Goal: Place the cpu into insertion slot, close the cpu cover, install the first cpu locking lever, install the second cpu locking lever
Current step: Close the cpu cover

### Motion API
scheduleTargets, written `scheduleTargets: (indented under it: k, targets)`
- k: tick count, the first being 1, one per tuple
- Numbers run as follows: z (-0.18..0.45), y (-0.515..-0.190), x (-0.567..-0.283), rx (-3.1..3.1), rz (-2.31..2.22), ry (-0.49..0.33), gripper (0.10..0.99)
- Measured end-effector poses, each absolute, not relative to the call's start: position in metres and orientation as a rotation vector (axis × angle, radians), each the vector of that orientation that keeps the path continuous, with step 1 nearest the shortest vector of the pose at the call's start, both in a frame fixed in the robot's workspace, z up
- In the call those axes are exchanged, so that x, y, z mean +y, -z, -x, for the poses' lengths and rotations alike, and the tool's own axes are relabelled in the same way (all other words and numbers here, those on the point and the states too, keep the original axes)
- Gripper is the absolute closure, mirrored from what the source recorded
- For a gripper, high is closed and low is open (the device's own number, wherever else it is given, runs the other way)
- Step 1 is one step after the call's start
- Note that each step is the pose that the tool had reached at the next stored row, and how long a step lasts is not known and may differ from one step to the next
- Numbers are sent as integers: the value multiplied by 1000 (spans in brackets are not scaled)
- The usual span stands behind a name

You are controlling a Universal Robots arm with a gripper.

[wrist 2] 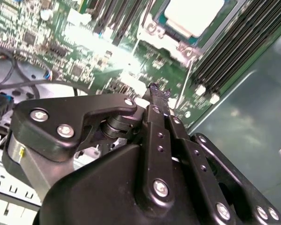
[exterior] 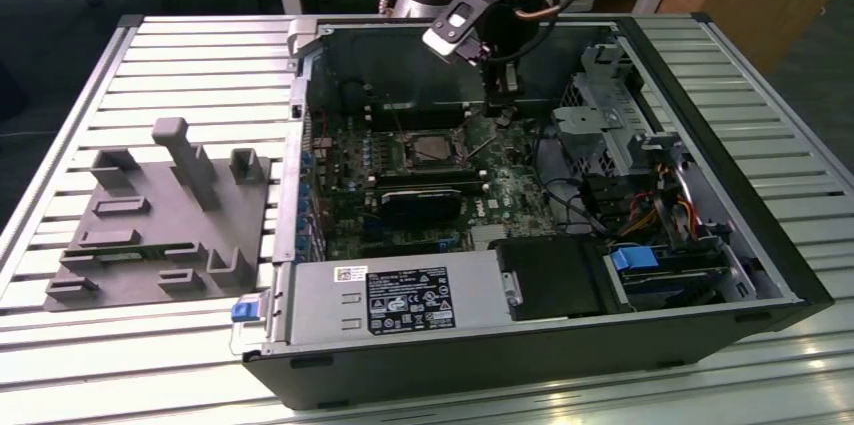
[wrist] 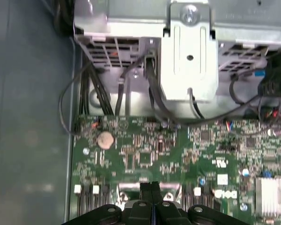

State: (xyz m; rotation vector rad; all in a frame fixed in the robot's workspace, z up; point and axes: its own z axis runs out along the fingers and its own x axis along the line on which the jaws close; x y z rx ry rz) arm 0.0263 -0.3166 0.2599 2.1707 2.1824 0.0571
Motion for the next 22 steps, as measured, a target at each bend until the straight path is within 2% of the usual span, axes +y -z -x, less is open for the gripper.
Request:
scheduleTargets:
  k: [22]
  targets:
    - [-50, -248, -317, 2183, -2171, -56, 984]
